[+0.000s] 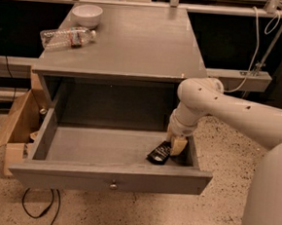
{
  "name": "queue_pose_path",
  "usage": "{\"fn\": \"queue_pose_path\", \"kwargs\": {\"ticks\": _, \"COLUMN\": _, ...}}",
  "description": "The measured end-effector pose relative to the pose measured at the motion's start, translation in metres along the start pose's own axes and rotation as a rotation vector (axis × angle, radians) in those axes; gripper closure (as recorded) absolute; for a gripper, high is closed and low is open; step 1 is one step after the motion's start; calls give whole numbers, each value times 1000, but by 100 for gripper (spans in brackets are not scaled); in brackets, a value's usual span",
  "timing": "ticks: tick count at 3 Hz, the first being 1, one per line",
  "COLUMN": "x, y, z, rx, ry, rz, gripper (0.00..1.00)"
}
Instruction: Pick rxbar chocolate from top drawer and place on counter
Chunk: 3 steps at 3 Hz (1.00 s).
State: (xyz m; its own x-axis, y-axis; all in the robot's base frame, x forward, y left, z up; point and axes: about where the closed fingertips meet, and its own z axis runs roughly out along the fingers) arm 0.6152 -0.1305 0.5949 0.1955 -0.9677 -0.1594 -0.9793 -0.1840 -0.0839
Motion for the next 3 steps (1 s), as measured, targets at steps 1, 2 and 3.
{"fn": "queue_pose_path", "kwargs": {"ticks": 1, "x": 0, "y": 0, "z": -2, "rx": 0, "ry": 0, "rz": 0, "gripper": 100}}
{"fn": "queue_pose_path", "kwargs": {"ticks": 2, "x": -19, "y": 2, "z": -13, "rx": 55, "ry": -106, "rz": 9, "gripper": 100}}
{"fn": "queue_pose_path", "kwargs": {"ticks": 3, "x": -31, "y": 4, "z": -48, "rx": 154, "ry": -252, "rz": 5, "gripper": 100}}
